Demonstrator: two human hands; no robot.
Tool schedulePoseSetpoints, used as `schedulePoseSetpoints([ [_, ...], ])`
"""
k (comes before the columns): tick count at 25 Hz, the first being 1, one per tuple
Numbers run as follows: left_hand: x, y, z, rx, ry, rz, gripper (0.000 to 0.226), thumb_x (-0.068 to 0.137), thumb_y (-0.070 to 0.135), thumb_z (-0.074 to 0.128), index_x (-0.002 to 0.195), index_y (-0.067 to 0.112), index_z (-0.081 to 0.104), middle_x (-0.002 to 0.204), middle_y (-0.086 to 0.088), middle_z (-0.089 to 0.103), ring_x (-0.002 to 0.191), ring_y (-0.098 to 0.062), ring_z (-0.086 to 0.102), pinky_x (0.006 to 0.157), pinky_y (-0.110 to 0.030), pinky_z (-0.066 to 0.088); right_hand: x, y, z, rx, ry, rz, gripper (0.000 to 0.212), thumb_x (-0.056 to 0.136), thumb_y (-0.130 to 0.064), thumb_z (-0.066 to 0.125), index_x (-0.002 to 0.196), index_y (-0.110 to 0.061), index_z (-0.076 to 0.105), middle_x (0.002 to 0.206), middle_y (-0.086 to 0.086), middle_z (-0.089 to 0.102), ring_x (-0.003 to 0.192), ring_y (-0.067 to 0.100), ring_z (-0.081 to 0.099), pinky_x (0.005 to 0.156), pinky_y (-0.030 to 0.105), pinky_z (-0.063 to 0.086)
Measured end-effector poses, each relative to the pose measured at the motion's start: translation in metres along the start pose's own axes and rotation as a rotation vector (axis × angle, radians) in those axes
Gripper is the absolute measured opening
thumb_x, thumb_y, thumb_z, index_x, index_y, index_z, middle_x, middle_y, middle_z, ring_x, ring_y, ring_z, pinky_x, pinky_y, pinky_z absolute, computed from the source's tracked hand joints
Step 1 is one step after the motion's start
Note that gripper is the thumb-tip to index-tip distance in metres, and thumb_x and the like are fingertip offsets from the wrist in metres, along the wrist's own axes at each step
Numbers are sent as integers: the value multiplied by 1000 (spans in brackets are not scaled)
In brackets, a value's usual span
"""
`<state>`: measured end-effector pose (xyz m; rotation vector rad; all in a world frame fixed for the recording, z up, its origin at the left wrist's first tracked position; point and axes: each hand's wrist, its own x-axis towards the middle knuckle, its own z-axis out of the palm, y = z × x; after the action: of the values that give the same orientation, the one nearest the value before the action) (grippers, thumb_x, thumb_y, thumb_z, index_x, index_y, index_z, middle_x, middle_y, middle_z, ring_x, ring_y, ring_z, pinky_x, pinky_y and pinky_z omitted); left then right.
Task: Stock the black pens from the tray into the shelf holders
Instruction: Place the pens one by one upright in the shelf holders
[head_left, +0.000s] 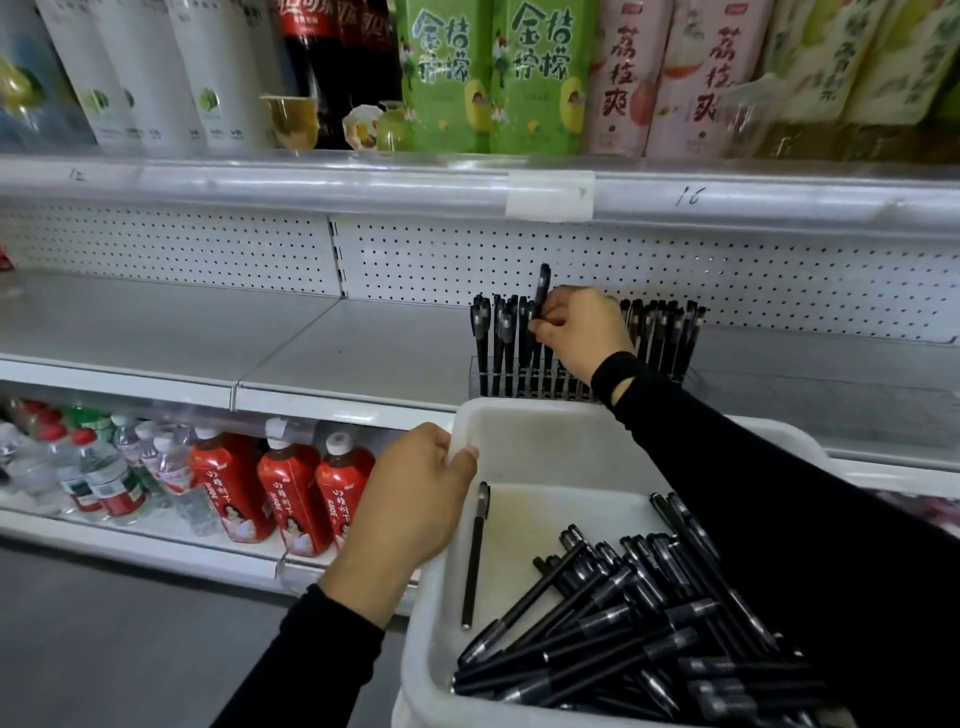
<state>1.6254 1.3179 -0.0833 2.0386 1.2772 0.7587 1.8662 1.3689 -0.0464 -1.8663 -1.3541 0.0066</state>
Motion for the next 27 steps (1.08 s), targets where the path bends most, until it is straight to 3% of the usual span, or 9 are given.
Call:
schedulePoseSetpoints([
  [2,0,-1,0,-4,-9,3,22,96,37,55,90,17,61,84,0,67,78,-17,64,76,-44,56,3,8,12,-49,-20,22,12,91,-23,71,97,-14,68,92,2,71,85,17,65,79,23,48],
  [7,2,-2,2,-35,-21,-7,23,96,36,56,93,14,64,84,-1,70,79,-19,67,77,-46,57,9,19,25,-133,-125,50,15,90,-23,71,89,-9,66,92,11,73,85,26,69,82,35,58],
  [13,3,-2,4,-38,-27,-2,24,95,34,56,91,13,65,81,-3,70,78,-20,67,77,-46,56,13,15,28,-343,-280,104,27,92,-33,69,92,-6,75,91,9,73,83,24,70,84,33,57],
  [16,3,-4,2,-37,-19,-3,22,95,36,56,93,16,64,83,-1,69,78,-18,66,77,-45,57,8,9,18,-338,-240,94,30,90,-35,71,84,-6,75,84,10,74,78,24,69,77,33,58],
  [19,2,-4,1,-35,-8,6,22,96,35,56,91,15,63,83,-2,68,78,-20,65,75,-45,56,-21,-13,-2,-295,-136,-97,34,92,-36,66,68,-12,68,66,5,68,60,15,62,65,27,53],
  [20,2,-3,1,-33,-7,9,23,96,35,56,90,14,63,80,-3,67,76,-21,65,74,-44,56,-37,-23,-9,-264,-212,-201,35,94,-36,63,67,-14,66,63,3,66,56,11,58,60,24,48],
  [22,3,-1,2,-16,-7,8,24,97,34,54,89,13,62,78,-3,65,76,-23,63,73,-43,54,-72,-42,-15,-239,-518,-376,30,94,-32,61,69,-17,69,61,0,65,50,5,52,53,16,42],
  [25,2,0,2,-10,1,8,23,97,34,53,91,14,62,81,-1,65,79,-21,62,76,-42,54,-105,-45,-10,-227,-953,-405,14,93,-28,60,89,-30,73,63,-4,69,55,2,59,61,17,49],
  [27,0,1,1,0,9,16,22,98,35,53,92,15,61,81,1,64,78,-18,61,76,-40,54,-113,-39,-2,-263,-1084,-379,17,93,-30,58,102,-32,72,68,-3,71,58,4,62,70,28,58],
])
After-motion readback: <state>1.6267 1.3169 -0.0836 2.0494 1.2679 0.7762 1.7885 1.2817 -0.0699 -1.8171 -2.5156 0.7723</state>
